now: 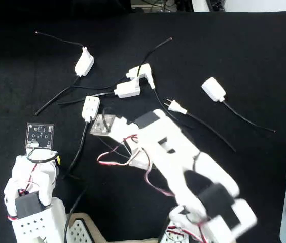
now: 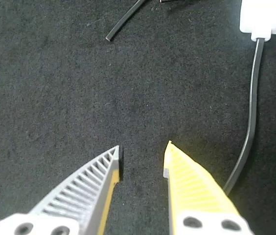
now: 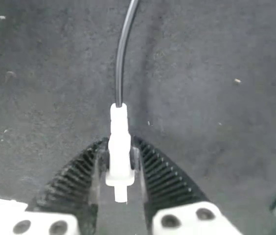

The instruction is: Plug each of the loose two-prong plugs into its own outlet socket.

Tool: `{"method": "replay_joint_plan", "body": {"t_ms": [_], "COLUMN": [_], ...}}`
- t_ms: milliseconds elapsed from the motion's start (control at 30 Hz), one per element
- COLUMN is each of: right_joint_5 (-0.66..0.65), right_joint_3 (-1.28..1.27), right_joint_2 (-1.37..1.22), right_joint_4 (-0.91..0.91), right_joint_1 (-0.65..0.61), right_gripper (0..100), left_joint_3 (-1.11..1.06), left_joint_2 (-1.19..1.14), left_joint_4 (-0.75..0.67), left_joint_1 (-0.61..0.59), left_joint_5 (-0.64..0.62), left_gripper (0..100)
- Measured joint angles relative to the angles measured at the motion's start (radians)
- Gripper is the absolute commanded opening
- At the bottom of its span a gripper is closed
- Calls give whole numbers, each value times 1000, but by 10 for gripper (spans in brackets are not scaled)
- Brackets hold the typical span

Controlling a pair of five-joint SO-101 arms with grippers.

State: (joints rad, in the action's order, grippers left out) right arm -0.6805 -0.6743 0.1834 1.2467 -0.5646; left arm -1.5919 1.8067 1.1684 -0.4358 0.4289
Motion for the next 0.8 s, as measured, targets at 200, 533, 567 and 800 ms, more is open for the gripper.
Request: {"method": "replay_joint_plan", "body": {"t_ms": [200,533,567,800], "right_joint_5": [106,288,296,311], "right_joint_3": [-2,-2,-2,-52], "right_joint_2": [292,585,600,709], "right_joint_4": [44,44,44,3], "right_joint_1": [0,-5,-15,-172], "right_gripper": [11,11,11,11], "left_joint_3": [0,40,41,41], "left_joint_2": [0,0,0,0], "left_joint_4": [-5,-115,-144,-227], "left_joint_1": [46,127,138,295], "left_joint_5": [0,-140,-164,-219], "left_gripper": [156,156,156,156]}}
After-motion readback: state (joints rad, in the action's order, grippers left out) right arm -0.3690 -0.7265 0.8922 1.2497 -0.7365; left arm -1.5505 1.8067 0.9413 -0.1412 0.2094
